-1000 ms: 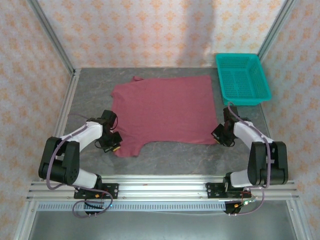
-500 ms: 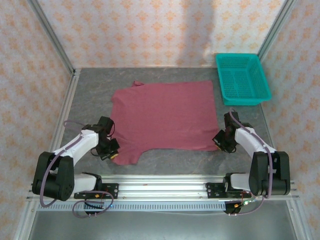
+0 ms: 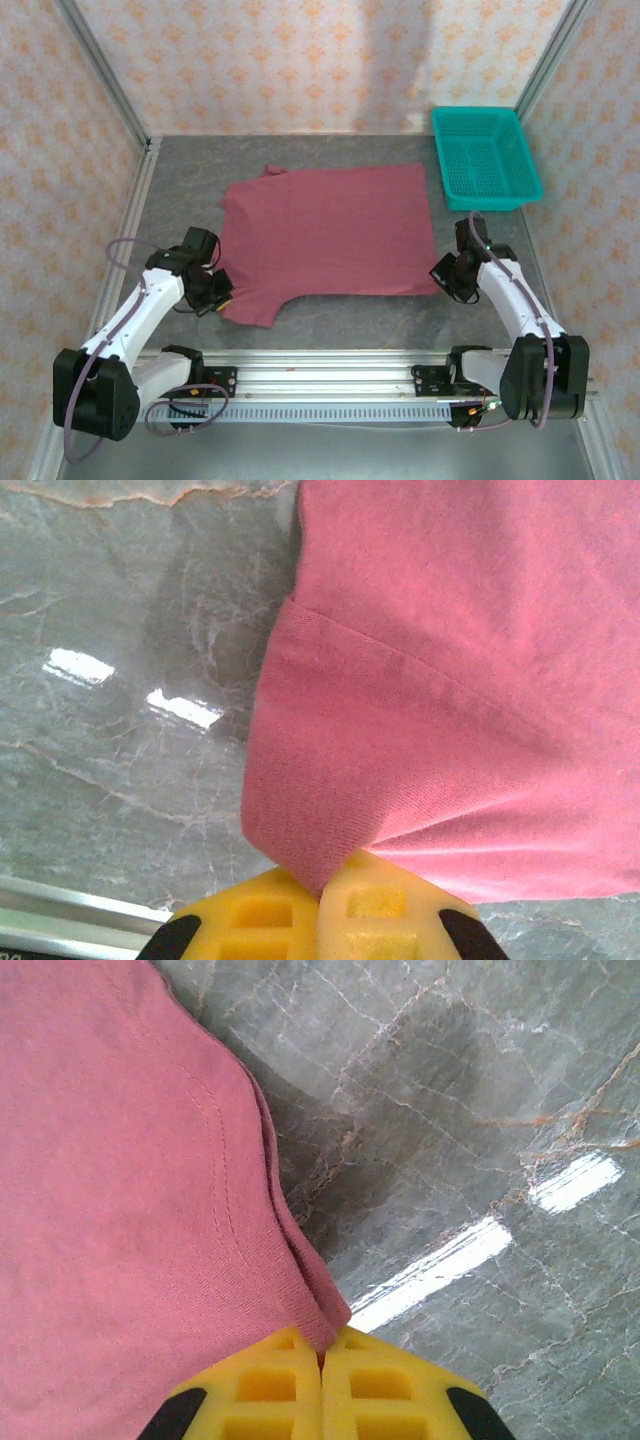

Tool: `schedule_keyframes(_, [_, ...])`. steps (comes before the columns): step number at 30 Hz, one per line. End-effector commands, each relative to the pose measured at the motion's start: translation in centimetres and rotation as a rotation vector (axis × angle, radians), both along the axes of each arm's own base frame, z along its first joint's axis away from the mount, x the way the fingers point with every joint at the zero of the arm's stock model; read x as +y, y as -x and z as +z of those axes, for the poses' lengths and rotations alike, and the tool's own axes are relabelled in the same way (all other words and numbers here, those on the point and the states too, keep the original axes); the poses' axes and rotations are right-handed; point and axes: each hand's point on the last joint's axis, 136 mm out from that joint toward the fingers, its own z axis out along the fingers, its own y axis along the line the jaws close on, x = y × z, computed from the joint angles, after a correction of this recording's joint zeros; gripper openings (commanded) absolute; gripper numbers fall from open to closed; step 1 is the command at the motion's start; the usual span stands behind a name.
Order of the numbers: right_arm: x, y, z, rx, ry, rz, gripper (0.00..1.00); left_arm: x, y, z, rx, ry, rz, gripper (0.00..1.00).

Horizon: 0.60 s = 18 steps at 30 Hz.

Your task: Fold and stack the t-shirts

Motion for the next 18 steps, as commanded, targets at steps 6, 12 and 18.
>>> schedule_keyframes(6, [-0.7, -1.0, 1.7, 0.002, 0.034, -0.013, 0.00, 0.6, -0.7, 2.6, -0.010, -0.021, 0.047, 0.00])
schedule_keyframes(12, [-0.8, -2.7, 1.6, 0.019, 0.051, 0.022, 0.00, 1.5, -3.2, 3.3, -0.026, -0.034, 0.041, 0.00])
schedule_keyframes(18, [-0.8, -4.9, 1.5, 0.020, 0.058, 0.051, 0.00, 2.1, -5.6, 3.6, -0.031, -0.034, 0.010, 0.00])
